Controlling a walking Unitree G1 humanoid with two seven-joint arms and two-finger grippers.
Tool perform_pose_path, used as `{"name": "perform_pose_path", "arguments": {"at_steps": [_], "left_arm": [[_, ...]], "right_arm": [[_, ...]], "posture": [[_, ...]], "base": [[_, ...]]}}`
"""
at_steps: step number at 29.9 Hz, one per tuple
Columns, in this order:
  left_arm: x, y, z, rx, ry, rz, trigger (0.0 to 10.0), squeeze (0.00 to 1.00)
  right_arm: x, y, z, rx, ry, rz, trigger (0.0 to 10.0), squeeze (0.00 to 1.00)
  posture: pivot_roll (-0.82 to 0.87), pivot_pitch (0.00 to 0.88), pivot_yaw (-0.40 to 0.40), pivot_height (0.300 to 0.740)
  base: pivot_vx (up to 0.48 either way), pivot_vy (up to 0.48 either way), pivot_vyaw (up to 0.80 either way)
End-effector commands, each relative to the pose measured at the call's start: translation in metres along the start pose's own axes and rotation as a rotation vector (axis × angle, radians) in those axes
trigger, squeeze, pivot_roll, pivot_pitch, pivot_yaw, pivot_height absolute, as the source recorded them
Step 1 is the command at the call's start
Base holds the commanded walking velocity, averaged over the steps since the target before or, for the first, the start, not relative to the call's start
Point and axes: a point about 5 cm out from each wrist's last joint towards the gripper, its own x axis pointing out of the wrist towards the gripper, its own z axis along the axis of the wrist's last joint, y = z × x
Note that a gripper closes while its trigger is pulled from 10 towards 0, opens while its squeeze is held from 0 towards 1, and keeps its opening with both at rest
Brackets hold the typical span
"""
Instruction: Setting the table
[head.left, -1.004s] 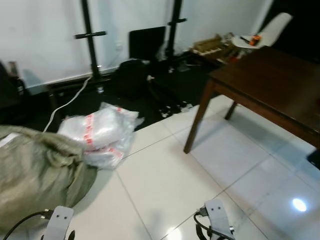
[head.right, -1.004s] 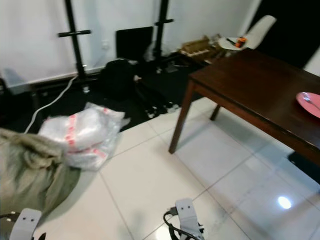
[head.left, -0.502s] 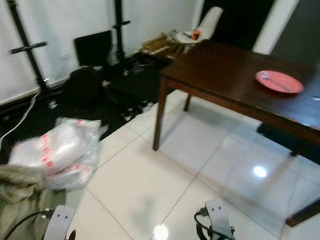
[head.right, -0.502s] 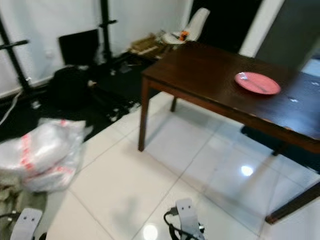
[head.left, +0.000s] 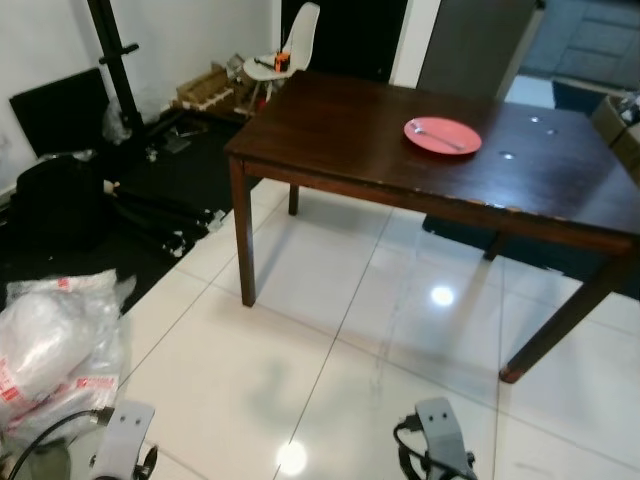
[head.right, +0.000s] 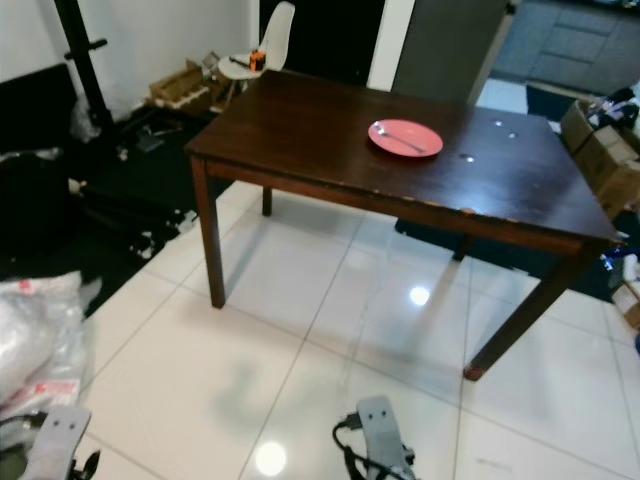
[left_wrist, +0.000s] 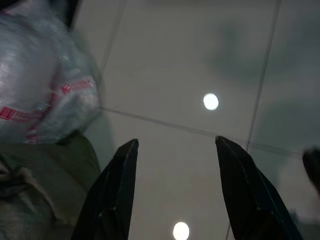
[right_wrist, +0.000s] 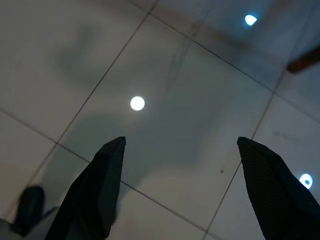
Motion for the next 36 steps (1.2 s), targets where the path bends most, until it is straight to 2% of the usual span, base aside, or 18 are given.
{"name": "perform_pose_path", "arguments": {"at_steps": [1,4,8,9,12,13,16,19,20,25,30,32,33,36], "left_arm": [[-0.002,-0.002,-0.007,-0.009,0.027,-0.002,10.0,0.00],[0.000,-0.001,-0.001,-0.017,0.002,0.004,10.0,0.00],[0.005,0.004,0.030,-0.052,-0.134,0.045,10.0,0.00],[0.005,0.004,0.030,-0.052,-0.134,0.045,10.0,0.00],[0.005,0.004,0.057,-0.085,-0.243,0.048,10.0,0.00],[0.003,0.002,0.079,-0.103,-0.324,0.039,10.0,0.00],[-0.006,-0.002,0.120,-0.119,-0.472,0.013,10.0,0.00],[-0.018,-0.009,0.160,-0.124,-0.605,-0.023,10.0,0.00],[-0.027,-0.013,0.182,-0.110,-0.679,-0.038,10.0,0.00],[-0.044,-0.018,0.227,-0.106,-0.821,-0.038,10.0,0.00],[-0.058,-0.017,0.252,-0.114,-0.912,-0.024,10.0,0.00],[-0.058,-0.017,0.257,-0.045,-0.927,0.035,10.0,0.00],[-0.057,-0.018,0.261,-0.042,-0.946,0.066,10.0,0.00],[-0.059,-0.018,0.263,-0.066,-0.933,0.097,10.0,0.00]], "right_arm": [[-0.003,0.003,-0.011,0.001,0.037,0.007,10.0,0.00],[-0.002,0.003,-0.008,0.003,0.025,0.008,10.0,0.00],[0.004,0.004,0.016,0.005,-0.074,0.010,10.0,0.00],[0.004,0.004,0.016,0.005,-0.074,0.010,10.0,0.00],[0.008,0.005,0.041,0.002,-0.170,0.022,10.0,0.00],[0.010,0.006,0.060,0.013,-0.244,0.033,10.0,0.00],[0.011,0.007,0.097,0.035,-0.384,0.054,10.0,0.00],[0.005,0.006,0.135,0.052,-0.540,0.071,10.0,0.00],[-0.001,0.004,0.153,0.060,-0.617,0.072,10.0,0.00],[-0.016,-0.002,0.185,0.128,-0.751,0.075,10.0,0.00],[-0.029,-0.002,0.201,0.184,-0.833,0.112,10.0,0.00],[-0.032,-0.002,0.205,0.194,-0.849,0.125,10.0,0.00],[-0.032,0.000,0.207,0.192,-0.851,0.129,10.0,0.00],[-0.033,0.001,0.207,0.192,-0.848,0.133,10.0,0.00]], "posture": [[0.05,0.014,0.038,0.740],[0.06,0.016,0.039,0.740],[0.06,0.020,0.041,0.740],[0.06,0.020,0.041,0.740],[0.06,0.023,0.037,0.740],[0.06,0.024,0.035,0.740],[0.07,0.026,0.033,0.740],[0.06,0.029,0.032,0.740],[0.06,0.029,0.033,0.740],[0.04,0.030,0.041,0.740],[0.04,0.031,0.041,0.740],[0.04,0.031,0.040,0.740],[0.04,0.031,0.039,0.740],[0.04,0.030,0.039,0.740]], "base": [[0.000,0.000,-0.79],[0.000,0.000,-0.79],[0.000,0.000,-0.79],[0.000,0.000,-0.79],[0.000,0.000,-0.80],[0.000,0.000,-0.80],[0.000,0.000,-0.80],[0.000,0.000,-0.80],[0.000,0.000,-0.80],[0.000,0.000,-0.80],[0.000,0.000,-0.48],[0.171,0.000,0.00],[0.480,0.000,0.00],[0.480,0.000,0.00]]}}
